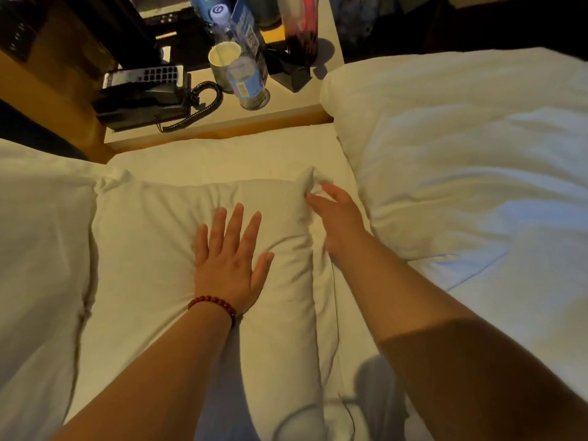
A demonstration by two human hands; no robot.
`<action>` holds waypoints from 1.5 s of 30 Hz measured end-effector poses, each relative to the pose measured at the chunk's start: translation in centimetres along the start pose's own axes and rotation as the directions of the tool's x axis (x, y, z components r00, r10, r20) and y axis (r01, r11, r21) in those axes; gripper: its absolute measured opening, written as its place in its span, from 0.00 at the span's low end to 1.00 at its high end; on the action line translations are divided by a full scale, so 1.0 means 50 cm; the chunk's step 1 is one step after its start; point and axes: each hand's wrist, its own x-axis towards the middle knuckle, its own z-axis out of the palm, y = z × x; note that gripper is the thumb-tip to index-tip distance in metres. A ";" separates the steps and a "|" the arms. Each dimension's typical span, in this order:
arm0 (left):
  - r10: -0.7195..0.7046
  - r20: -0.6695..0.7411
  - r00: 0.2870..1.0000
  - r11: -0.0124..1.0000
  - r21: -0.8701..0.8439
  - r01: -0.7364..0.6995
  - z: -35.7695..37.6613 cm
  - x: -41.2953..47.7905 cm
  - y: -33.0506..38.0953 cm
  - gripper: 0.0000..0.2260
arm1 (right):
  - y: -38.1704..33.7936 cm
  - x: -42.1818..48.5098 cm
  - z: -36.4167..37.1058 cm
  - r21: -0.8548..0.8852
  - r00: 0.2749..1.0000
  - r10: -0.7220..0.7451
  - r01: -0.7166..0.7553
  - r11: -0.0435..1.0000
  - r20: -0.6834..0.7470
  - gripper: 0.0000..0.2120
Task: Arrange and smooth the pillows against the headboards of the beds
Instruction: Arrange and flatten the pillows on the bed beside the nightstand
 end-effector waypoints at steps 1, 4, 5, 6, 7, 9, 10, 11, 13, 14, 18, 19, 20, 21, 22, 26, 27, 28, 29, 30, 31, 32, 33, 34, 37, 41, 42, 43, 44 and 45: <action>0.002 0.003 1.000 1.000 -0.005 -0.002 0.004 -0.001 -0.002 0.30 | -0.016 0.010 0.002 -0.030 0.996 -0.066 0.065 0.997 -0.051 0.17; 0.016 0.003 1.000 1.000 -0.005 -0.016 0.017 0.000 -0.008 0.29 | -0.003 0.010 -0.026 0.028 0.966 -0.157 0.167 0.986 -0.207 0.13; 0.015 -0.001 1.000 1.000 -0.010 -0.015 0.022 0.001 -0.009 0.29 | 0.009 0.002 -0.034 0.055 0.961 -0.177 0.193 0.980 -0.214 0.14; 0.014 -0.006 1.000 1.000 -0.013 -0.014 0.027 0.003 -0.009 0.29 | 0.017 -0.003 -0.035 0.085 0.965 -0.184 0.202 0.976 -0.189 0.17; 0.016 -0.010 1.000 1.000 -0.016 -0.016 0.032 0.005 -0.009 0.29 | 0.017 0.002 -0.030 0.109 0.975 -0.173 0.189 0.976 -0.143 0.21; 0.031 -0.020 0.999 0.999 -0.021 -0.031 0.044 0.006 -0.009 0.29 | -0.004 0.044 -0.012 0.091 0.989 -0.134 0.140 0.986 -0.060 0.30; 0.039 -0.030 0.999 0.999 -0.026 -0.040 0.049 0.007 -0.011 0.29 | -0.024 0.069 -0.001 0.034 0.990 -0.141 0.142 0.989 -0.023 0.31; 0.046 -0.042 0.998 0.998 -0.035 -0.048 0.054 0.007 -0.013 0.29 | -0.044 0.093 0.013 -0.043 0.985 -0.174 0.174 0.984 0.006 0.29; 0.060 -0.055 0.997 0.997 -0.053 -0.063 0.065 0.009 -0.015 0.29 | -0.065 0.131 0.027 -0.149 0.956 -0.291 0.291 0.945 0.019 0.21; 0.066 -0.060 0.996 0.996 -0.058 -0.070 0.069 0.012 -0.015 0.28 | -0.059 0.147 0.026 -0.166 0.940 -0.340 0.338 0.926 0.020 0.17; 0.073 -0.066 0.995 0.994 -0.072 -0.078 0.083 0.017 -0.019 0.28 | -0.014 0.176 -0.003 -0.141 0.919 -0.387 0.395 0.908 0.080 0.14; 0.075 -0.070 0.995 0.994 -0.076 -0.080 0.083 0.018 -0.020 0.28 | -0.009 0.183 -0.005 -0.132 0.918 -0.385 0.395 0.909 0.094 0.15; 0.075 -0.076 0.994 0.993 -0.081 -0.081 0.083 0.018 -0.020 0.28 | -0.008 0.187 -0.006 -0.127 0.921 -0.376 0.387 0.913 0.103 0.16; 0.075 -0.080 0.994 0.993 -0.087 -0.082 0.082 0.019 -0.019 0.28 | -0.010 0.188 -0.005 -0.127 0.925 -0.366 0.377 0.917 0.105 0.16; 0.074 -0.081 0.994 0.992 -0.092 -0.082 0.081 0.019 -0.019 0.28 | -0.012 0.191 -0.004 -0.129 0.928 -0.357 0.369 0.920 0.103 0.17; 0.071 -0.077 0.995 0.992 -0.099 -0.078 0.077 0.017 -0.017 0.27 | -0.012 0.194 -0.008 0.004 0.953 -0.302 0.302 0.953 0.002 0.14; 0.069 -0.073 0.995 0.992 -0.103 -0.076 0.075 0.017 -0.017 0.27 | -0.013 0.194 -0.008 0.054 0.959 -0.281 0.283 0.958 -0.031 0.14; 0.065 -0.068 0.996 0.992 -0.104 -0.072 0.072 0.016 -0.016 0.27 | -0.013 0.192 -0.007 0.083 0.962 -0.268 0.272 0.959 -0.049 0.13; 0.060 -0.062 0.996 0.993 -0.101 -0.066 0.068 0.016 -0.015 0.27 | -0.013 0.191 -0.005 0.091 0.963 -0.262 0.266 0.960 -0.056 0.13; 0.056 -0.053 0.997 0.994 -0.096 -0.061 0.063 0.015 -0.014 0.28 | -0.016 0.188 -0.003 0.092 0.965 -0.256 0.261 0.961 -0.061 0.12; 0.052 -0.039 0.998 0.994 -0.090 -0.056 0.057 0.015 -0.013 0.28 | -0.018 0.184 -0.002 0.092 0.965 -0.255 0.260 0.961 -0.065 0.13; 0.048 -0.025 0.999 0.995 -0.085 -0.050 0.050 0.014 -0.013 0.28 | -0.021 0.182 -0.002 0.085 0.966 -0.251 0.256 0.963 -0.066 0.13; 0.041 -0.011 0.999 0.996 -0.083 -0.041 0.043 0.014 -0.013 0.28 | -0.023 0.178 -0.002 0.060 0.967 -0.247 0.250 0.966 -0.061 0.13; 0.034 0.003 0.999 0.996 -0.081 -0.034 0.036 0.012 -0.013 0.28 | -0.024 0.170 -0.001 0.014 0.968 -0.244 0.246 0.969 -0.063 0.14; 0.022 0.044 0.999 0.997 -0.077 -0.019 0.017 0.012 -0.012 0.28 | -0.015 0.118 0.008 -0.364 0.868 -0.495 0.450 0.816 -0.036 0.17; -0.003 0.102 0.995 0.998 -0.067 0.010 -0.005 0.014 -0.007 0.29 | 0.036 0.019 0.025 -0.719 0.683 -0.647 0.631 0.290 0.338 0.26; -0.006 0.109 0.994 0.997 -0.072 0.014 -0.014 0.015 -0.003 0.28 | 0.057 0.002 0.023 -0.755 0.711 -0.572 0.616 0.225 0.409 0.29; -0.003 0.118 0.993 0.996 -0.084 0.013 -0.027 0.018 0.002 0.28 | 0.079 -0.008 0.016 -0.782 0.745 -0.504 0.592 0.196 0.438 0.31; 0.001 0.126 0.992 0.995 -0.099 0.011 -0.043 0.021 0.005 0.28 | 0.102 -0.005 0.004 -0.792 0.775 -0.456 0.572 0.213 0.437 0.32; -0.002 0.119 0.993 0.993 -0.113 0.016 -0.063 0.024 0.003 0.28 | 0.119 0.007 -0.009 -0.789 0.793 -0.432 0.563 0.247 0.430 0.32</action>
